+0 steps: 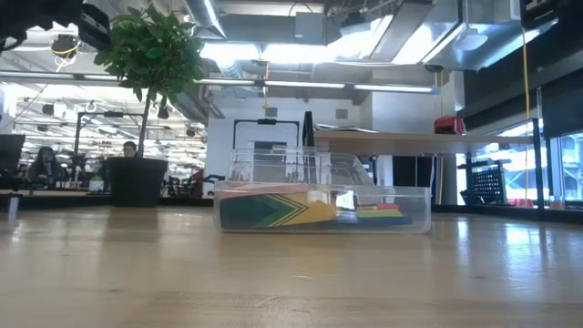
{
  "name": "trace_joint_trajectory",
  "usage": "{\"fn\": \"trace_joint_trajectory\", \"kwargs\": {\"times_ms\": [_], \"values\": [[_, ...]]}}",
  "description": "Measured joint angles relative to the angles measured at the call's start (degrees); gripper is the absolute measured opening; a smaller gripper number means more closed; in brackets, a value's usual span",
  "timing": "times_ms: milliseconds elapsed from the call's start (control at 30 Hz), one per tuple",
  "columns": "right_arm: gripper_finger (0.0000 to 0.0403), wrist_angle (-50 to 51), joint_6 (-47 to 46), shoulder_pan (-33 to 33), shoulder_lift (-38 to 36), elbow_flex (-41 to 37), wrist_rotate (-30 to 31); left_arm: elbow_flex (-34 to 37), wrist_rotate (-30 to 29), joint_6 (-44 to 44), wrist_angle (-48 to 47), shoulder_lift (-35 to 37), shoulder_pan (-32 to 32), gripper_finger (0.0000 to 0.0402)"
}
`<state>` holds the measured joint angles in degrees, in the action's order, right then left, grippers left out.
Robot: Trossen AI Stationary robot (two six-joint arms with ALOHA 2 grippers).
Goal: Pack school essentials
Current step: Return to Home Position
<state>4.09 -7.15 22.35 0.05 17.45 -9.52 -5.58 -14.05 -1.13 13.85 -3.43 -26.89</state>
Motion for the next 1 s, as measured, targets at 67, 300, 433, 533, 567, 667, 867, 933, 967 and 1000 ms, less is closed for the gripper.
{"fn": "trace_joint_trajectory", "kwargs": {"times_ms": [67,300,433,533,567,667,867,933,967,1000], "values": [[0.0003,0.4,0.0,0.0,0.0,0.0,0.0,1.3,0.0,0.0,-0.2,2.1,0.0,0.0],[0.0003,0.9,0.2,0.0,0.0,0.0,0.0,5.1,-0.3,-0.5,0.0,3.3,0.0,0.0],[0.0003,2.5,0.2,0.0,0.0,0.0,-0.1,5.1,-0.4,0.3,-0.8,3.3,0.0,0.0],[0.0003,2.9,0.6,0.0,0.0,0.0,-0.2,5.1,-0.3,-0.7,-1.0,3.3,0.0,0.0],[0.0003,3.3,0.7,0.0,0.0,0.0,-0.2,5.1,-0.4,-0.9,-1.2,3.3,0.0,0.0],[0.0003,5.9,0.8,0.0,0.0,0.0,-0.1,5.1,-1.4,-0.9,-2.1,3.3,0.0,0.0],[0.0003,5.7,2.3,0.0,0.1,-1.5,0.4,5.1,-1.7,-0.5,-2.3,3.3,0.0,0.0],[0.0003,3.3,3.2,0.0,0.1,-4.2,0.5,5.1,-1.7,-0.6,-2.3,3.3,0.0,0.0],[0.0003,1.8,3.2,0.0,0.2,-5.6,0.4,5.1,-1.7,-0.6,-2.3,3.3,0.0,0.0],[0.0003,0.3,3.2,0.0,0.2,-6.9,0.4,5.1,-1.7,-0.6,-2.3,3.3,0.0,0.0]]}}
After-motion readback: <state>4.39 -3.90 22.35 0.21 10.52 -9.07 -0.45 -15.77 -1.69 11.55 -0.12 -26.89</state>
